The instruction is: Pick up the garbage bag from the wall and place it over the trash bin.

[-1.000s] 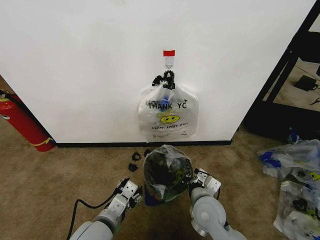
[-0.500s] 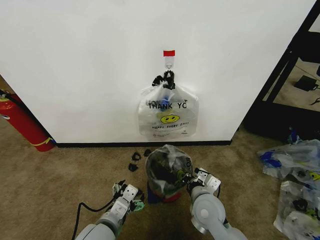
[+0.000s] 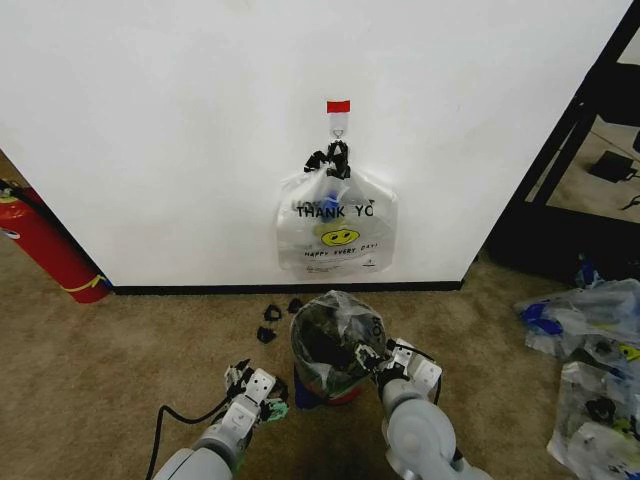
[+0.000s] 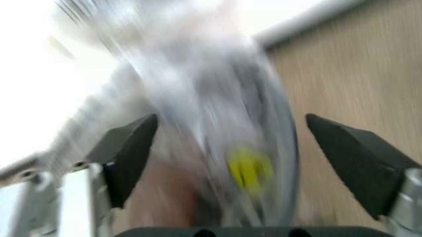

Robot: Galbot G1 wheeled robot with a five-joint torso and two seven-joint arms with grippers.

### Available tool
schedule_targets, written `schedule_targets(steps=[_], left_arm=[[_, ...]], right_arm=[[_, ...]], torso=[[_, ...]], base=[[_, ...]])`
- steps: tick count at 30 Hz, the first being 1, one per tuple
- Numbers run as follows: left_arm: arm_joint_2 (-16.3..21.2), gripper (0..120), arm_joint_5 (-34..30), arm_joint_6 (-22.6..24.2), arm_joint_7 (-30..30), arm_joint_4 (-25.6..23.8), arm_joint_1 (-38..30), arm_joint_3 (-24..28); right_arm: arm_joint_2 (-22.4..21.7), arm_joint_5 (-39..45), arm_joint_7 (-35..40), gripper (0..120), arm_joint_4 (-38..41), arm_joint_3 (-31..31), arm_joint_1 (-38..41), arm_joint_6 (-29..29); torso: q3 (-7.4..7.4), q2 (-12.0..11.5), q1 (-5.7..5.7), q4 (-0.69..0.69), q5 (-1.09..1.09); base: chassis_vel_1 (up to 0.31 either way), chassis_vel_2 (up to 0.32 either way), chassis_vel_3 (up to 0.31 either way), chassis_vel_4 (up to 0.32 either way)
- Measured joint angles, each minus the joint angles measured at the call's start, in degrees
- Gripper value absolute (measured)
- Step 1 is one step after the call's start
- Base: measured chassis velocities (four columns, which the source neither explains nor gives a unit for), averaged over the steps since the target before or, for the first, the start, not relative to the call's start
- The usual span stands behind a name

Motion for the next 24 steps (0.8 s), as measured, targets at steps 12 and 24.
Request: schedule_targets(steps=[12,24], left_arm=[[-12.5,100,-4.0,-18.7,-3.6,-1.9,-2.6,-7.5],[-18.3,100,-16.2,-31.2,0.3,-6.9,-0.8,-24.0]], right_arm=[[-0.2,-40.7,-12.4,100,1.5,7.7,-5.9,24.1],[-4.2,-38.9,-9.1,100,16.1,22.6,-18.0,15.3]], torso=[[0.0,0.0,0.0,0.01,0.01],[0.0,0.0,0.0,-0.06,0.0]], base=[[0.0,0.0,0.0,0.0],[0.0,0.0,0.0,0.0]])
